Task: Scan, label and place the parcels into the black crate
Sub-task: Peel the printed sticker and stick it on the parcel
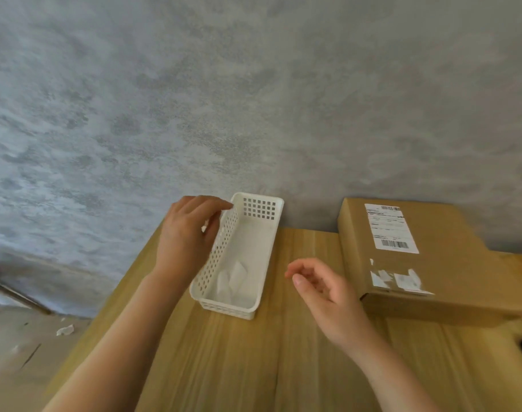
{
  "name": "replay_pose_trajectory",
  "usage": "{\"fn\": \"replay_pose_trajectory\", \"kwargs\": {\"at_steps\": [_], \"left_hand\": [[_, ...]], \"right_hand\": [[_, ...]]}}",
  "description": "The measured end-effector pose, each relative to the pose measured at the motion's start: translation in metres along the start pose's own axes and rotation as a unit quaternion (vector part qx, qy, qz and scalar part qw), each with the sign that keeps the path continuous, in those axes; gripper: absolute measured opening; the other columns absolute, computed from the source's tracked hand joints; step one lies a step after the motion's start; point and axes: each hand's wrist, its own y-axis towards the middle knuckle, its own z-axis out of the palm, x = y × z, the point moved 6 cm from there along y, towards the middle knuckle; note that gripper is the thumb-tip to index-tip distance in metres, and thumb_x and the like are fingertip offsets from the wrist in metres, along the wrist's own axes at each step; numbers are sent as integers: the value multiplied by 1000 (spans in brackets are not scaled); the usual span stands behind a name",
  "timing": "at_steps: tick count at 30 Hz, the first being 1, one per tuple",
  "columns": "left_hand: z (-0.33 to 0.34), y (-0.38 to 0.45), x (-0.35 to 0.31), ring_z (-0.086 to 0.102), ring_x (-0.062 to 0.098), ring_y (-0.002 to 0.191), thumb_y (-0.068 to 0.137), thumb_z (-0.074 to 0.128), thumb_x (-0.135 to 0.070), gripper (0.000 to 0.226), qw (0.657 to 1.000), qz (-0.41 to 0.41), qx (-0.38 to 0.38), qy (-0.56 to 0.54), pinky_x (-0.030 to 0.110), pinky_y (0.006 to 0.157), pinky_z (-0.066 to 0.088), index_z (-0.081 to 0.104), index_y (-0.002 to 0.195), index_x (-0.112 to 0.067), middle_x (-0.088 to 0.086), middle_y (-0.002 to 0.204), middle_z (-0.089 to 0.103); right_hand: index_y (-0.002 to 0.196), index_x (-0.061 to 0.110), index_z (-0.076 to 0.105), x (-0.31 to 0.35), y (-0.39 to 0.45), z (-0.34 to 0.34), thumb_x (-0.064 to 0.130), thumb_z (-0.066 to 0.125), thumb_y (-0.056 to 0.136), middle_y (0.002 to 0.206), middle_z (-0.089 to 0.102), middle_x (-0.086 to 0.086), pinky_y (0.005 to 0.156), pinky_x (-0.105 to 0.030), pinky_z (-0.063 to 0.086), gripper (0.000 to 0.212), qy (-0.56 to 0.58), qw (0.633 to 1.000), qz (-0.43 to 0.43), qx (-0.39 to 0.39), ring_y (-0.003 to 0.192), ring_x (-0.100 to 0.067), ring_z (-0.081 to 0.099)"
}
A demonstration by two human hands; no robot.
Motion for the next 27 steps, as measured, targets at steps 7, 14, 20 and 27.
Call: {"fn": "replay_pose_trajectory", "kwargs": {"at_steps": [7, 14, 20, 27], "left_hand": [[45, -35, -129, 61, 21, 94, 91, 61, -15, 19, 990, 122, 39, -66, 39, 82, 47, 76, 102, -21, -8, 105, 71], [86, -62, -184, 58, 20, 105, 91, 61, -14, 23, 986, 106, 73, -102, 35, 91, 46, 73, 110, -18, -5, 116, 66], [99, -70, -187, 60, 4, 103, 93, 62, -12, 29, 950, -162, 104, -247, 24, 87, 49, 60, 115, -30, -20, 104, 64], [114, -64, -203, 69, 13, 87, 98, 55, -10, 18, 876, -278, 173, -353, 39, 87, 56, 70, 94, -20, -3, 90, 74]], "right_hand": [[100, 10, 69, -5, -24, -57, 41, 52, 93, 86, 77, -6, 74, -26, 57, 37, 161, 983, 82, -40, 82, -20, 72], [98, 12, 70, -36, -56, -113, 4, 48, 99, 75, 75, -8, 63, -20, 53, 24, 140, 979, 109, -103, 69, -15, 68], [101, 14, 70, -50, -80, -154, -2, 47, 97, 74, 74, -8, 62, -18, 52, 28, 106, 982, 97, -124, 66, -11, 67], [100, 17, 71, -53, -93, -177, -5, 46, 97, 68, 71, -7, 60, -17, 50, 33, 85, 986, 90, -115, 63, -9, 65]]}}
